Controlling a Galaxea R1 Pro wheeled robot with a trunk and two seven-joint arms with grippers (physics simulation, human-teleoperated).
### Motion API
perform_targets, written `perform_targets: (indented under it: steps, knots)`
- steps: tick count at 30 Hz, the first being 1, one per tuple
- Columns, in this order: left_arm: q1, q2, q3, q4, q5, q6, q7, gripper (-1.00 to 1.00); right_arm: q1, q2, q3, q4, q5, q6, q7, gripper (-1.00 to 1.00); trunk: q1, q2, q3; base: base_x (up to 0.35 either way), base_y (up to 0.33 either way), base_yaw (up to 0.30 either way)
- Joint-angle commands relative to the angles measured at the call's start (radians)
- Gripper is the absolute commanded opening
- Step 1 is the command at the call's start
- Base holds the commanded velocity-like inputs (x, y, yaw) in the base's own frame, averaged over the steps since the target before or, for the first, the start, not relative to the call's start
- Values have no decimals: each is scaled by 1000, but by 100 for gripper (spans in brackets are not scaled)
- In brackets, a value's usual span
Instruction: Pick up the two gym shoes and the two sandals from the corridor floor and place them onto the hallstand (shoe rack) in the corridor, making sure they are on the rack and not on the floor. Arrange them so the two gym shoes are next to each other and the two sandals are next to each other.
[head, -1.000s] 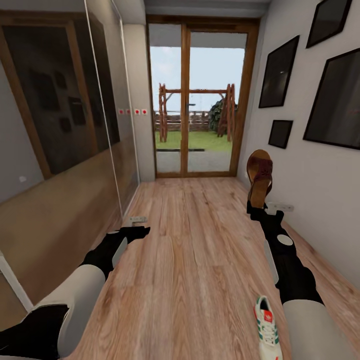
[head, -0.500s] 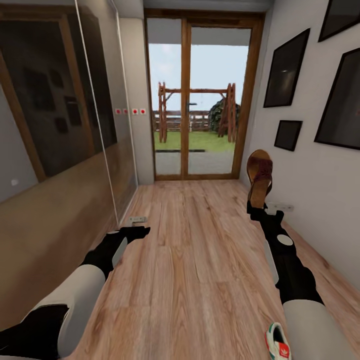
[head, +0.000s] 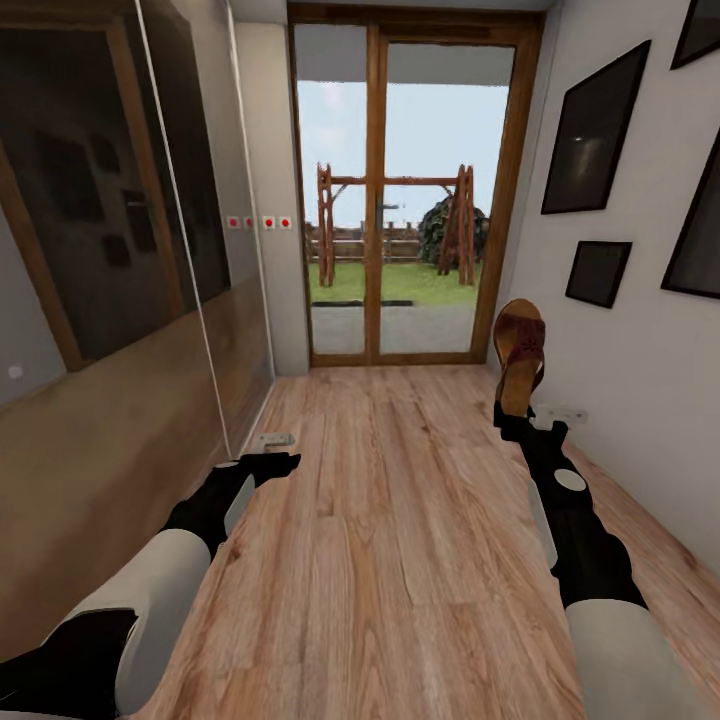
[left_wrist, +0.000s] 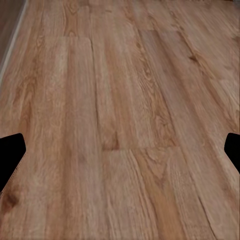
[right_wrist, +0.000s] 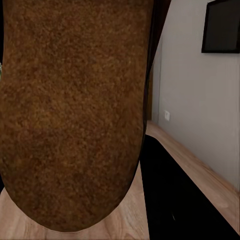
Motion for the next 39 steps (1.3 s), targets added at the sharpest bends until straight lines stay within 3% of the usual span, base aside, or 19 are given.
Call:
perform_targets:
  steps: [1, 39]
  knots:
    - [0, -1, 8, -2, -3, 7, -7, 100, 0, 0, 0, -2, 6, 7, -2, -100, 0, 0, -1, 346, 74, 0]
    - [0, -8, 7, 25, -5, 6, -7, 100, 0, 0, 0, -2, 6, 8, -3, -100, 0, 0, -1, 346, 9, 0]
